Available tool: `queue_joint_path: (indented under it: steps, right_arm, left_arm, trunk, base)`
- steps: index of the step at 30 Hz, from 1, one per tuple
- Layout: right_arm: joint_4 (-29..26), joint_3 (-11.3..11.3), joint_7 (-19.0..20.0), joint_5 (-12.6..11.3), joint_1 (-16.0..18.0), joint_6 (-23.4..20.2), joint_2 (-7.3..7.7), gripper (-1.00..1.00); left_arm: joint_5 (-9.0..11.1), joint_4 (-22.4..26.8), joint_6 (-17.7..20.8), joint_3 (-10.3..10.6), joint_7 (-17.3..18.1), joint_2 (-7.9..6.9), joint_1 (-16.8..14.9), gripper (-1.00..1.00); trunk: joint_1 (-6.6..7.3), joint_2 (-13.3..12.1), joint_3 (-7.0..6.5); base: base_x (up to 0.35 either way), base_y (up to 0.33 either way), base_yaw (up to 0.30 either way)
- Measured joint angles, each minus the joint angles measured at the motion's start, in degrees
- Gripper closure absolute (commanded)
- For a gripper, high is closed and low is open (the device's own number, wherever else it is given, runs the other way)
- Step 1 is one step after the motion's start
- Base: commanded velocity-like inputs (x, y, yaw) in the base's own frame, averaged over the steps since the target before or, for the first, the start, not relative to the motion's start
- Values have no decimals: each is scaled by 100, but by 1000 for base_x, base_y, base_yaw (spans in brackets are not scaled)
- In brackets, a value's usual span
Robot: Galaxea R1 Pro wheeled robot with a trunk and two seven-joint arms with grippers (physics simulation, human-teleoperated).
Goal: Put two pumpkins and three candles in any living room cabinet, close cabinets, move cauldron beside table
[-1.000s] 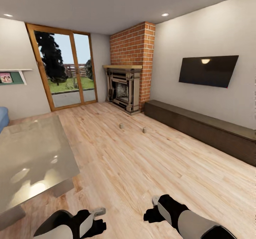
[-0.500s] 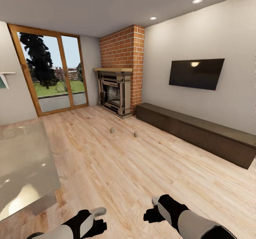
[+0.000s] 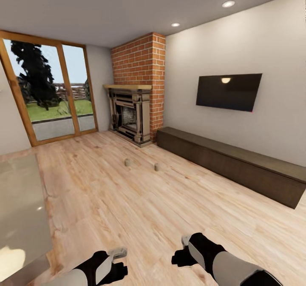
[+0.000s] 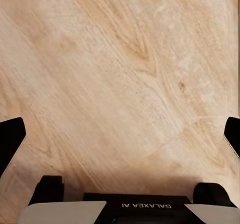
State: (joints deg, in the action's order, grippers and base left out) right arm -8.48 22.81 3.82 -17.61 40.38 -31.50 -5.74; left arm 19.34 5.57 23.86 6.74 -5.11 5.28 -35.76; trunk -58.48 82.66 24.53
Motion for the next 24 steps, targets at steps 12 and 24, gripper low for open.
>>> queue_joint_path:
  steps: [12, 24]
  right_arm:
    - [1, 0, 0, 1, 0, 8, -1, -100]
    - [1, 2, 0, 1, 0, 14, -7, -100]
  left_arm:
    - [0, 1, -1, -1, 0, 0, 2, -100]
    - [3, 1, -8, -2, 0, 10, 0, -100]
  trunk:
    - [0, 0, -59]
    - [0, 0, -59]
  base:
    - [334, 84, -31]
    - [334, 5, 0]
